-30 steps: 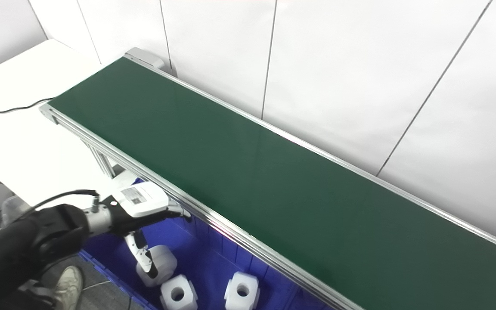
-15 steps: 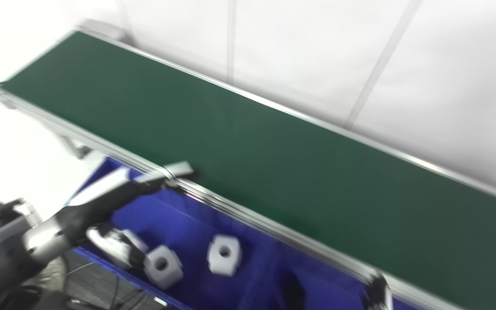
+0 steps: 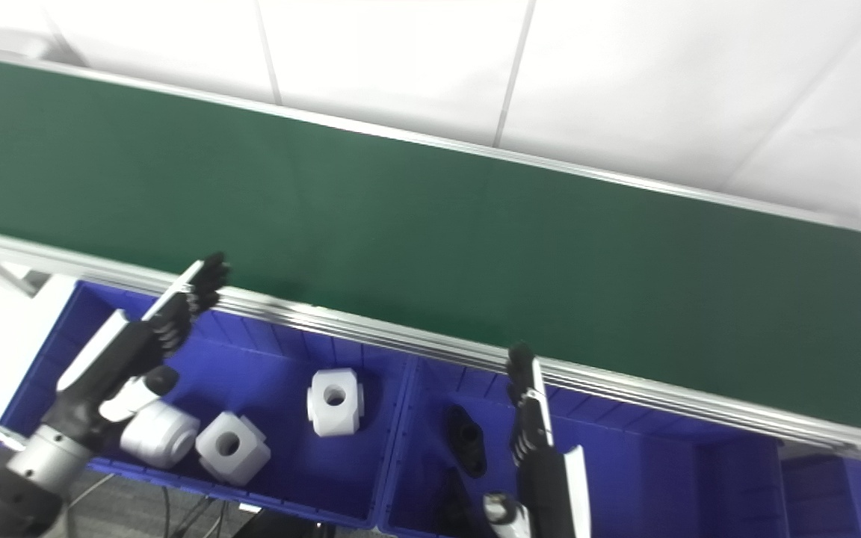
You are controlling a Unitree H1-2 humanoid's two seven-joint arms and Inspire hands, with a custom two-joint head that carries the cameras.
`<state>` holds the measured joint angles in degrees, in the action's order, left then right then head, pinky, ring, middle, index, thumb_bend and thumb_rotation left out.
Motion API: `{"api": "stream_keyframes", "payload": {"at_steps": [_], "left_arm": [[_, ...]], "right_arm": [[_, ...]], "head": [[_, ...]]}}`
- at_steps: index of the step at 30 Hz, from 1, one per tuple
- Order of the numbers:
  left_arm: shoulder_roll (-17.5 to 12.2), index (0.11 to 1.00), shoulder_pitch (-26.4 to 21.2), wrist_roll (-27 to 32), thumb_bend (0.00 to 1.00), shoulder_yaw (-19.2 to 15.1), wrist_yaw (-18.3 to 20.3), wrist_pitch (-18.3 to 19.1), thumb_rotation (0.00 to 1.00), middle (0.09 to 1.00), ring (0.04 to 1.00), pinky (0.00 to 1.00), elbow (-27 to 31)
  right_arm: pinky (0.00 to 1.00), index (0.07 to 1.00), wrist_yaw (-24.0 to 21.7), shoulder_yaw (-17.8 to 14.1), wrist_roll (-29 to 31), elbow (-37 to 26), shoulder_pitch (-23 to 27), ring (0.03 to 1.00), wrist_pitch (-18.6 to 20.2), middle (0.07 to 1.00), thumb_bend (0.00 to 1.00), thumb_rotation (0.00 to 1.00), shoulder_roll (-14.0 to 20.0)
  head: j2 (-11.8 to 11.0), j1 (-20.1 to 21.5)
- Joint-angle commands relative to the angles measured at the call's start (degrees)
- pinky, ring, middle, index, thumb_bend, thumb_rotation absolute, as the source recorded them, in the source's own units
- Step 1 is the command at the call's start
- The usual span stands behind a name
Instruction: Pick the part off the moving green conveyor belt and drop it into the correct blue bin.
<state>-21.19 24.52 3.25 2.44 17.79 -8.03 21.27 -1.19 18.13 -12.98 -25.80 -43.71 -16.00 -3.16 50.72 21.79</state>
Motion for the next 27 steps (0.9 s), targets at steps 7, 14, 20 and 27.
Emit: {"api": "stream_keyframes", "payload": {"at_steps": [7,14,20,27], "left_arm": [[-0.65,1.000,-1.47,-2.88,0.90,0.52,0.67,-6.60,0.90,1.000,1.000,0.97,-1.64],[0.26,1.000,-0.94,-2.73,0.93,0.47,0.32,-10.23,0.92,1.000,1.000,0.99,-3.51],[2.88,1.000,-0.05,-0.25,0.96,1.27,0.05,-10.61,0.90,1.000,1.000,0.98,-3.77],[7.19,1.000,1.32,5.46,0.89,1.46,-0.52,-9.05,0.87,1.000,1.000,1.00,-3.81]], "right_arm": [[1.00,1.000,3.65,1.12,-3.27,0.60,-1.79,1.000,-2.20,0.999,1.00,1.00,-1.55],[0.97,1.000,5.85,0.56,-5.20,1.77,-1.76,1.000,-3.83,1.000,1.00,1.00,-0.89],[1.00,1.000,8.46,-1.19,-5.69,2.51,-1.40,1.000,-5.71,1.000,1.00,1.00,-0.39],[1.00,1.000,9.93,-3.93,-0.35,4.60,-0.51,0.973,-9.32,0.998,0.99,1.00,0.19]], "head": [[-1.33,-0.92],[-1.82,-1.09],[-1.64,-2.05],[-2.04,-3.33]]}}
